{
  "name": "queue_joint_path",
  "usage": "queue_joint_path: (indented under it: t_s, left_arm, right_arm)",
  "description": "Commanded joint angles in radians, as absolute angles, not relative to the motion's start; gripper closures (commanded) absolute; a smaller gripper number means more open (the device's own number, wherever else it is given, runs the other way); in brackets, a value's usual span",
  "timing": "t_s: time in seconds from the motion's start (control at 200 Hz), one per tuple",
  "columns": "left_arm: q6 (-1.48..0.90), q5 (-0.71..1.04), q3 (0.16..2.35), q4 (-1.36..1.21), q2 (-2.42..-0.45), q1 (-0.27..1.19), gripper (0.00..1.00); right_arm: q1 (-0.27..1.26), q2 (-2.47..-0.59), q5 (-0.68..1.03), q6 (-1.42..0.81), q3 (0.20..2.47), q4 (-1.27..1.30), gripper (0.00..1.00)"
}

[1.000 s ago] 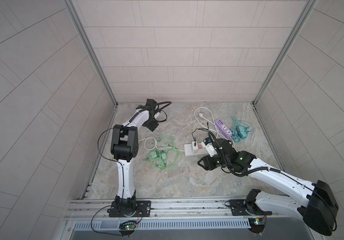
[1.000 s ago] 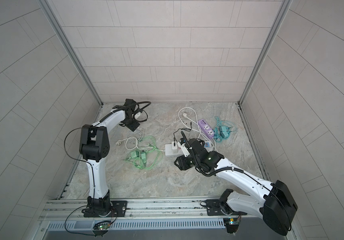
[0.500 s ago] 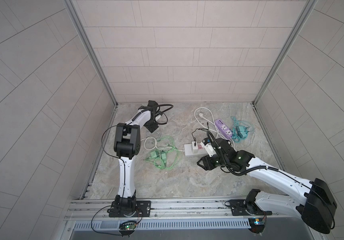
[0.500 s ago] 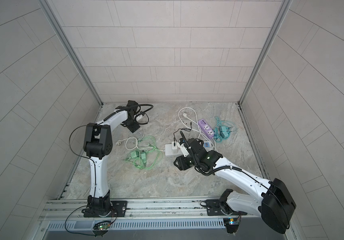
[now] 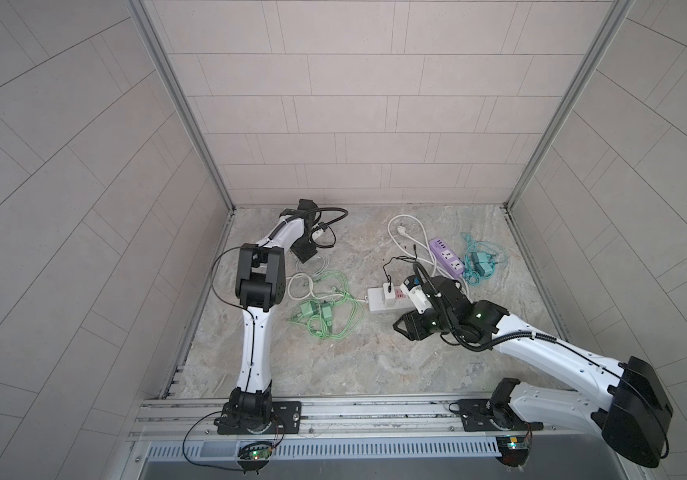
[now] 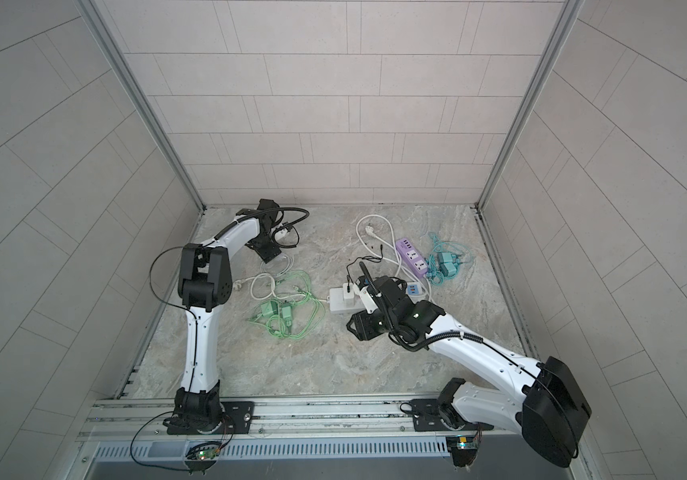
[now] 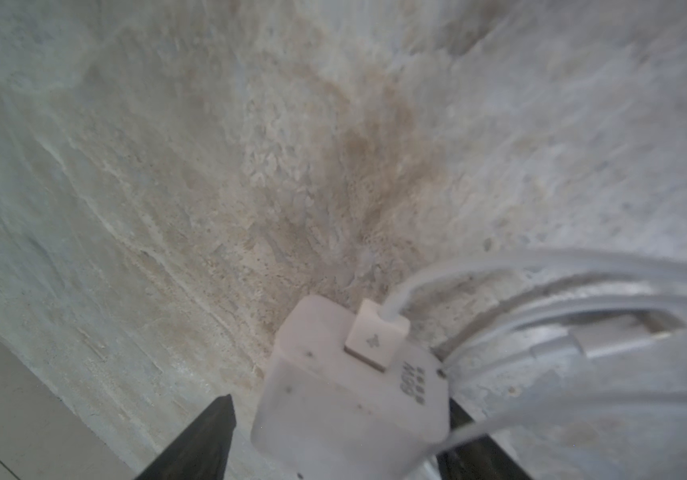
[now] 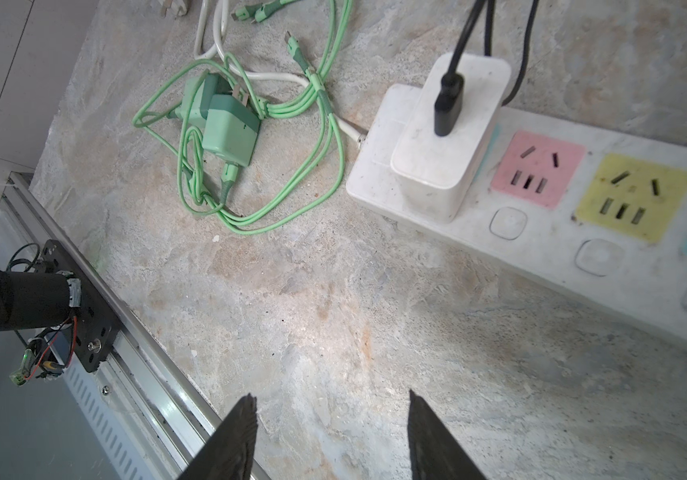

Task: Insert the plug
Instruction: 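Close the left gripper on the white charger body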

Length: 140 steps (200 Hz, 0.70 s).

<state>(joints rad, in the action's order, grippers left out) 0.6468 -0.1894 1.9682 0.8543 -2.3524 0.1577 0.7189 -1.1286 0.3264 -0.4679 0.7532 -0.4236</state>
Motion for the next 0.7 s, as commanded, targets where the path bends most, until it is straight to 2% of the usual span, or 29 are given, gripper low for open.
queue_joint_path:
  t_s: [0.0,0.22,0.46,0.55,0.696]
  left_arm:
    - [0.651,-0.182,1.985,0.944,-2.39,0.162,0.23]
    - [0.604,-0.163,2.025,1.015,-2.427,0.16,0.3]
    - [0.52,-0.085,2.054,1.047,-2.442,0.153,0.48]
    - [0.47,-0.032,2.048,1.031,-2.415,0.149,0.58]
    - [0.386,0.077,1.936,0.899,-2.294,0.151,0.61]
  right_arm:
    - [0.718,-1.115,0.319,-0.459,0.77,-0.439,0.43]
    - [0.718,-1.105,0.318,-0.462,0.762,-0.439,0.43]
    - [0.718,-1.068,0.312,-0.462,0.753,-0.442,0.43]
    - [0.718,-1.066,0.305,-0.454,0.763,-0.448,0.43]
    - [0.716,-1.088,0.292,-0.437,0.811,-0.454,0.43]
